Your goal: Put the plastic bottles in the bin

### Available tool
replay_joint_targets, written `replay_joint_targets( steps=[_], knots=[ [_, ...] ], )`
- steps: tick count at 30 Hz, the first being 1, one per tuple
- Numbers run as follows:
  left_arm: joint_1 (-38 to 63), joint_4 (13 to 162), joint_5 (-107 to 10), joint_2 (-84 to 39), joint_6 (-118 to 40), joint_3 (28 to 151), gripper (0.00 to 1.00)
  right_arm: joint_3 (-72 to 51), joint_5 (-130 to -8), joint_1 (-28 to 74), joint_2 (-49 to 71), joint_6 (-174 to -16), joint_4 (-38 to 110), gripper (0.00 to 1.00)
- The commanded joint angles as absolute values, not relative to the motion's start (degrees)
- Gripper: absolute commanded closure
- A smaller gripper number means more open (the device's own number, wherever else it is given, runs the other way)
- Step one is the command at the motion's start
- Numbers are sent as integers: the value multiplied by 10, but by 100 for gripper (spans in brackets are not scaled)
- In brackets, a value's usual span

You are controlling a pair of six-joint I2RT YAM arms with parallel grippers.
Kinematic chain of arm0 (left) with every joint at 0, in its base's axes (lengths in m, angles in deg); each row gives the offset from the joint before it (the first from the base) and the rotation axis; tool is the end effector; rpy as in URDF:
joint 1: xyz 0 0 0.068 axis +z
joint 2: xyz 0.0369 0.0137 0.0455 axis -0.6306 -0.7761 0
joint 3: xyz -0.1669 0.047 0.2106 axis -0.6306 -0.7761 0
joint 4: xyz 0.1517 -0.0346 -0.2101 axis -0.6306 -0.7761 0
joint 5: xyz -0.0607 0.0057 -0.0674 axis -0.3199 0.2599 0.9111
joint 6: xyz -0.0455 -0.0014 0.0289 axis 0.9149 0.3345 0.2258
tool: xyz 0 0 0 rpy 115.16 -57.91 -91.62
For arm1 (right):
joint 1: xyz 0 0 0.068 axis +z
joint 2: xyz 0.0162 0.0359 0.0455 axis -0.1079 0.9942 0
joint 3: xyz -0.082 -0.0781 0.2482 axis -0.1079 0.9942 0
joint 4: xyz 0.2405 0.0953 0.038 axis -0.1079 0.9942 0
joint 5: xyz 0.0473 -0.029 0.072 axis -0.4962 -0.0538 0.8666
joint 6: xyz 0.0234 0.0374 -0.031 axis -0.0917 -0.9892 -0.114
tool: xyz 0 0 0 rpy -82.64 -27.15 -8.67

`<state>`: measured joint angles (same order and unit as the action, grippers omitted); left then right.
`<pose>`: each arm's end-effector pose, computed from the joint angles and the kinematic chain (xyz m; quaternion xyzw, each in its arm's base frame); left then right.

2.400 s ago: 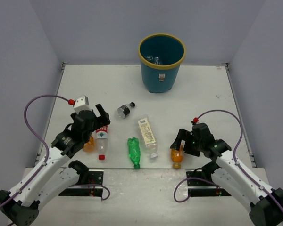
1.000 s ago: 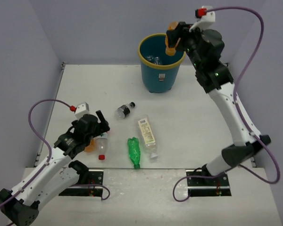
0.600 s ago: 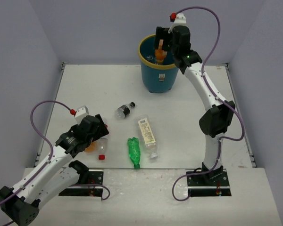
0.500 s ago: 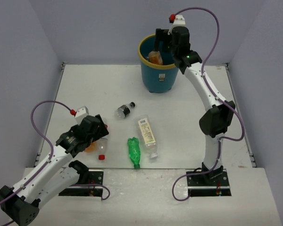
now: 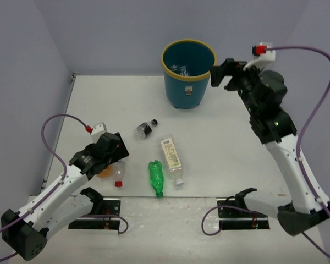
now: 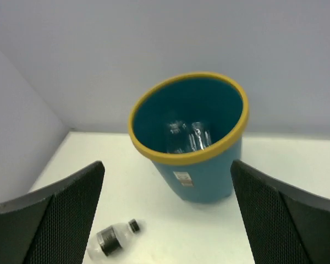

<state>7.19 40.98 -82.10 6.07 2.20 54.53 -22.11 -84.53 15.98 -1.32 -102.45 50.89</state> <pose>0.1382 -0.0680 0.2386 -0.2325 0.9011 -0.0477 0.3629 0.2307 0.0888 0.4983 0.0017 0.6918 0.1817 0.6989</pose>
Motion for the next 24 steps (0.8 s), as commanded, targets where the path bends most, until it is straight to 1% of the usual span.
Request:
replay_joint_targets(
  steps=[1, 3, 4, 6, 8, 13, 17, 19, 21, 22, 24],
  knots=[
    [72, 458, -829, 30, 1, 557, 0, 12, -796, 161, -147, -1117, 480, 1],
    [72, 482, -832, 12, -5, 547, 0, 78, -771, 161, -210, -1147, 466, 1],
    [72, 496, -833, 4, -8, 542, 0, 130, -751, 160, -228, -1156, 457, 1],
    [72, 533, -822, -23, -11, 534, 0, 175, -739, 161, -258, -1168, 459, 1],
    [73, 565, -809, -47, -22, 526, 0, 199, -749, 161, -279, -1167, 484, 1],
    [72, 596, -818, -108, -33, 518, 0, 188, -801, 160, -308, -1160, 594, 1],
    [72, 604, -818, -142, -20, 510, 0, 203, -816, 161, -346, -1157, 611, 1],
    [72, 596, -827, -161, 4, 505, 3, 222, -832, 161, -367, -1160, 613, 1],
    [73, 604, -825, -172, 8, 502, 10, 235, -844, 161, -383, -1164, 617, 1],
    [73, 609, -822, -176, 5, 501, 14, 237, -846, 161, -387, -1166, 619, 1],
    [72, 616, -811, -183, -1, 503, 29, 242, -852, 161, -392, -1168, 623, 1]
  ],
)
